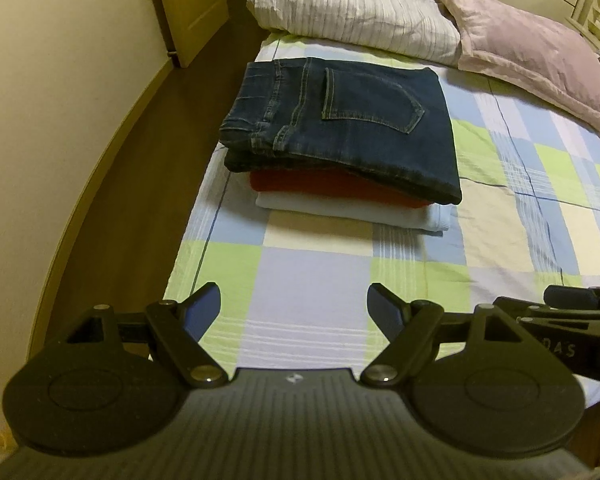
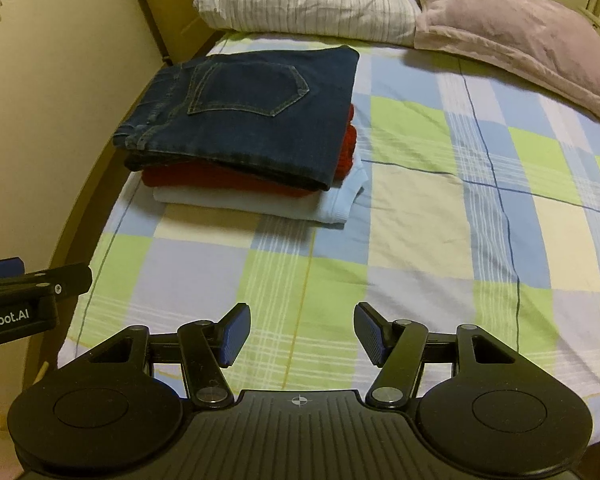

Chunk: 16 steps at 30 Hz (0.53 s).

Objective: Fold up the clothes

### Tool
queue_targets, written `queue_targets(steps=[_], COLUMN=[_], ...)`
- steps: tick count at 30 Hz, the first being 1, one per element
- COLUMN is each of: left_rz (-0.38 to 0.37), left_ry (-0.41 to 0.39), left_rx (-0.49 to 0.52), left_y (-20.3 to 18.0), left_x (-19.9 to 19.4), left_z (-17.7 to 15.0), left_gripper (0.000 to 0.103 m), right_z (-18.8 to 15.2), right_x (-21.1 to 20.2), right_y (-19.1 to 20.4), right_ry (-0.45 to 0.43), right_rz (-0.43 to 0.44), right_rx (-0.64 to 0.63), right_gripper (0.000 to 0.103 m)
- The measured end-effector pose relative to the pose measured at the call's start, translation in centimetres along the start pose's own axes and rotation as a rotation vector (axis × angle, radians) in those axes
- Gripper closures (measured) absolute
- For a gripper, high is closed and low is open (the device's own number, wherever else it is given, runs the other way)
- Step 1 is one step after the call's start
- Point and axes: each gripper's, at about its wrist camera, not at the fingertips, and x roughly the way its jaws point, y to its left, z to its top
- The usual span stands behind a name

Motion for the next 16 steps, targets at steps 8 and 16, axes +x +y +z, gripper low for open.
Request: queue_targets(steps=[8, 16], left_rz=[-0.004, 0.012], left_ry=[-0.002, -0.027], left_rx=[-0.005, -0.005], left_y=[0.6, 1.0], left_x=[0.4, -0.7], left_z=[0.7, 1.2], left_gripper=[0.025, 0.025], right_z=[0.4, 0.8], right_x=[-0.2, -1.0], right_y=[0.4, 0.8], right_ry=[-0.010, -0.022], right_rz=[-0.020, -0.021], right_rx=[0.011, 0.014], right_gripper=[0.042, 0.042])
